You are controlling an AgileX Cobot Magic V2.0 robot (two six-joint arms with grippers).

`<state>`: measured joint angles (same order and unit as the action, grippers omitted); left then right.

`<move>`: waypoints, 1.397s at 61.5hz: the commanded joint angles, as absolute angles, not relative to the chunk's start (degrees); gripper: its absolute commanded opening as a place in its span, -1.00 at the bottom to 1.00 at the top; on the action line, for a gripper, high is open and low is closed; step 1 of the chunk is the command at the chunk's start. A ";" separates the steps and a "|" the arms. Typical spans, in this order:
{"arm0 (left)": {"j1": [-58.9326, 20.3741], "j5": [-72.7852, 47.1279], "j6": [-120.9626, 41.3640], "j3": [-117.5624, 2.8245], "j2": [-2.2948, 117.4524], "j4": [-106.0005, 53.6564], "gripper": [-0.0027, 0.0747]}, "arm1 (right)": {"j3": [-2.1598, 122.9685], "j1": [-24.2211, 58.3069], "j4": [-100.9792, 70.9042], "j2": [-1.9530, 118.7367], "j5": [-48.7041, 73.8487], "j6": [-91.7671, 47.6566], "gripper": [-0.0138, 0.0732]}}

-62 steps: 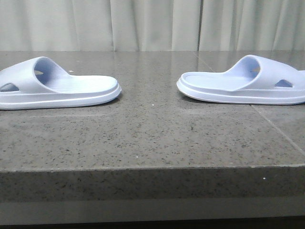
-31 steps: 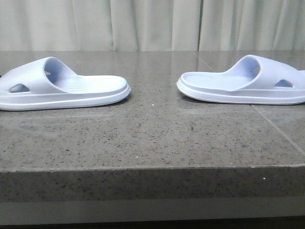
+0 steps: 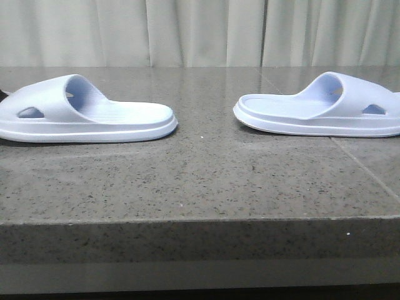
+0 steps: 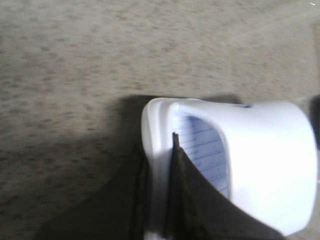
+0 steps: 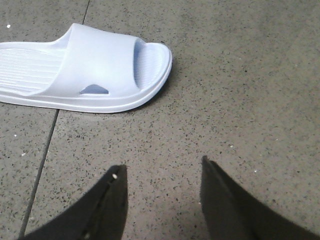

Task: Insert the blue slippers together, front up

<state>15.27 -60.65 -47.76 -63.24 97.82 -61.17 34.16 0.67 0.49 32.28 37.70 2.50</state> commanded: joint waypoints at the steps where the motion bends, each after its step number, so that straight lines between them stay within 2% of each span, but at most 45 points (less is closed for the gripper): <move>1: 14.76 -64.76 -49.03 -65.27 92.44 -66.66 -0.98 | 36.35 0.46 0.63 32.82 33.35 2.18 0.18; 24: 14.39 -65.70 -53.55 -57.18 81.69 -78.83 -0.98 | 36.35 0.46 -1.56 33.38 33.44 2.18 0.18; 36: 14.39 -66.18 -55.89 -53.41 81.12 -83.04 -0.98 | 39.08 0.29 -1.51 40.33 35.04 2.51 0.18; 42: 14.39 -66.18 -55.89 -53.41 81.11 -82.91 -0.98 | 43.20 -2.81 -2.05 46.62 36.97 2.72 0.18; 49: 14.39 -66.08 -56.27 -53.41 81.11 -82.91 -0.98 | 48.44 -10.12 -4.98 54.83 40.33 2.16 0.18; 59: 14.39 -66.08 -56.82 -53.41 81.11 -82.69 -0.98 | 54.27 -20.56 -19.87 64.97 46.85 -11.87 0.18; 69: 14.39 -66.08 -56.82 -53.41 81.11 -82.20 -0.98 | 57.29 -29.49 -43.75 73.06 52.51 -31.62 0.18; 76: 14.39 -66.08 -56.82 -53.41 81.11 -81.70 -0.98 | 57.90 -31.43 -55.91 77.94 54.82 -40.96 0.18; 86: 14.39 -66.08 -56.82 -53.41 81.11 -81.64 -0.98 | 59.85 -30.85 -58.97 83.45 55.22 -44.26 0.13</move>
